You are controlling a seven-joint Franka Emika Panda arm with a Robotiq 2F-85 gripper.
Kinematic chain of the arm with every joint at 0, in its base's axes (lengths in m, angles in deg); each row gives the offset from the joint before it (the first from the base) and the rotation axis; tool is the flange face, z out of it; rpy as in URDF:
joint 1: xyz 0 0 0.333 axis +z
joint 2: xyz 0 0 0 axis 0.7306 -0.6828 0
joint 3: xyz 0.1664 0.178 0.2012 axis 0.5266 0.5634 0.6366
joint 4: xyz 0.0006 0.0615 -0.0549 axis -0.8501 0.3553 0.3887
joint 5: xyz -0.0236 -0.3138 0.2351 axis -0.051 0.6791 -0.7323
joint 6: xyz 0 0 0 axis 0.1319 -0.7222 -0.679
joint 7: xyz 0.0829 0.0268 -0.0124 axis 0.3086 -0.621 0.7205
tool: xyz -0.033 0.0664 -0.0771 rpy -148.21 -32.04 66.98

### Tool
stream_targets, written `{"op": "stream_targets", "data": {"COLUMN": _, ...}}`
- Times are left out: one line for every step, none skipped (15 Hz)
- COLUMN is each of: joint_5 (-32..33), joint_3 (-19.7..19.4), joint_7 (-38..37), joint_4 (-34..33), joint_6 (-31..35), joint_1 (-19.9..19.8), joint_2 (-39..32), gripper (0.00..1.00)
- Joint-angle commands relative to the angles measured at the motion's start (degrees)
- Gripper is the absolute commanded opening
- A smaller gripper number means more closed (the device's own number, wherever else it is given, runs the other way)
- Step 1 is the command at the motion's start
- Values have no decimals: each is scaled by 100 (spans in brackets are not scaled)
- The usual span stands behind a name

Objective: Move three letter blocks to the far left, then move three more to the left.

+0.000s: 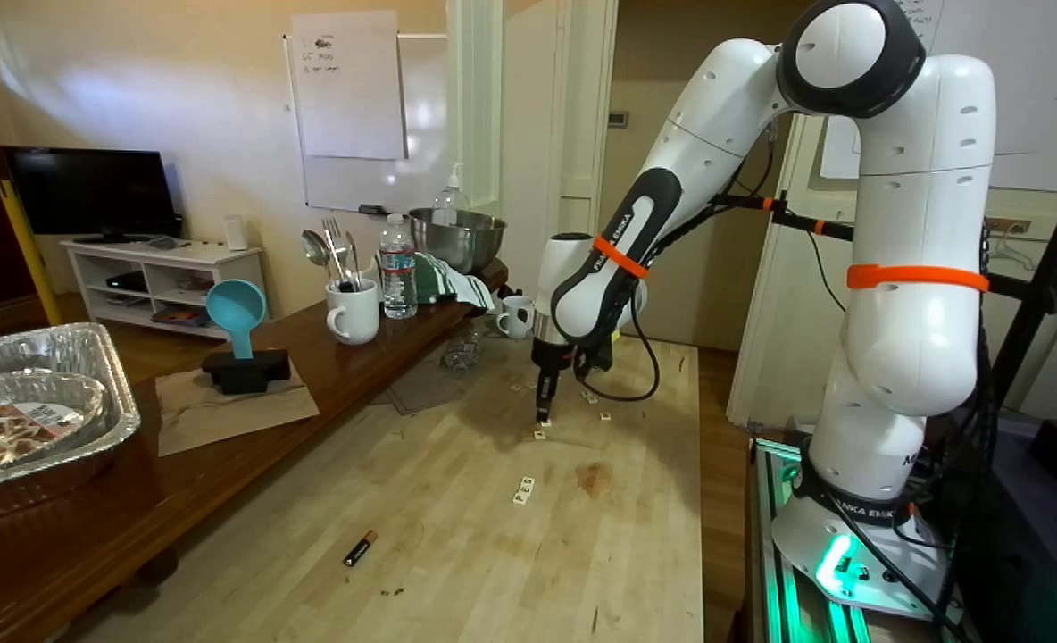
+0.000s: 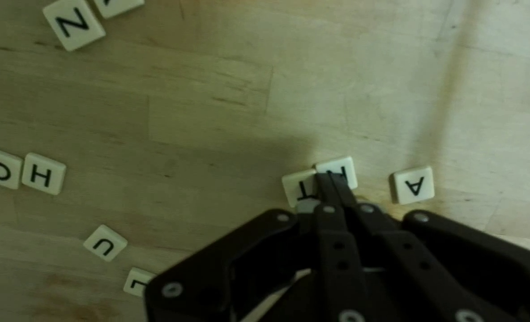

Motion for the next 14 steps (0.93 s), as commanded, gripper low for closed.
{"op": "stream_targets", "data": {"joint_5": -291, "joint_3": 178, "joint_7": 325, "joint_4": -27, "joint_6": 58, "joint_1": -154, "joint_2": -154, "gripper": 0}}
{"op": "stream_targets", "data": {"joint_5": -354, "joint_3": 207, "joint_7": 361, "joint_4": -9, "joint_6": 14, "joint_1": -166, "joint_2": -85, "gripper": 0}}
{"op": "stream_targets", "data": {"joint_5": -449, "joint_3": 262, "joint_7": 465, "joint_4": 25, "joint_6": 40, "joint_1": -192, "joint_2": -24, "gripper": 0}}
{"op": "stream_targets", "data": {"joint_5": -564, "joint_3": 321, "joint_7": 571, "joint_4": 52, "joint_6": 2, "joint_1": -214, "joint_2": 43, "gripper": 0}}
{"op": "stream_targets", "data": {"joint_5": -677, "joint_3": 384, "joint_7": 667, "joint_4": 86, "joint_6": -27, "joint_1": -225, "joint_2": 118, "gripper": 0}}
{"op": "stream_targets", "data": {"joint_5": -760, "joint_3": 431, "joint_7": 738, "joint_4": 99, "joint_6": -45, "joint_1": -228, "joint_2": 153, "gripper": 0}}
{"op": "stream_targets", "data": {"joint_5": -851, "joint_3": 478, "joint_7": 821, "joint_4": 111, "joint_6": -41, "joint_1": -226, "joint_2": 181, "gripper": 0}}
{"op": "stream_targets", "data": {"joint_5": -933, "joint_3": 514, "joint_7": 894, "joint_4": 115, "joint_6": -40, "joint_1": -217, "joint_2": 202, "gripper": 0}}
{"op": "stream_targets", "data": {"joint_5": -951, "joint_3": 519, "joint_7": 931, "joint_4": 113, "joint_6": -32, "joint_1": -200, "joint_2": 200, "gripper": 0}}
{"op": "stream_targets", "data": {"joint_5": -920, "joint_3": 495, "joint_7": 944, "joint_4": 111, "joint_6": -6, "joint_1": -181, "joint_2": 187, "gripper": 0}}
{"op": "stream_targets", "data": {"joint_5": -929, "joint_3": 491, "joint_7": 966, "joint_4": 100, "joint_6": -46, "joint_1": -181, "joint_2": 189, "gripper": 0}}
{"op": "stream_targets", "data": {"joint_5": -943, "joint_3": 495, "joint_7": 1000, "joint_4": 101, "joint_6": -66, "joint_1": -183, "joint_2": 199, "gripper": 0}}
{"op": "stream_targets", "data": {"joint_5": -945, "joint_3": 496, "joint_7": 1032, "joint_4": 111, "joint_6": -84, "joint_1": -179, "joint_2": 201, "gripper": 0}}
{"op": "stream_targets", "data": {"joint_5": -945, "joint_3": 496, "joint_7": 1048, "joint_4": 116, "joint_6": -99, "joint_1": -173, "joint_2": 181, "gripper": 0}}
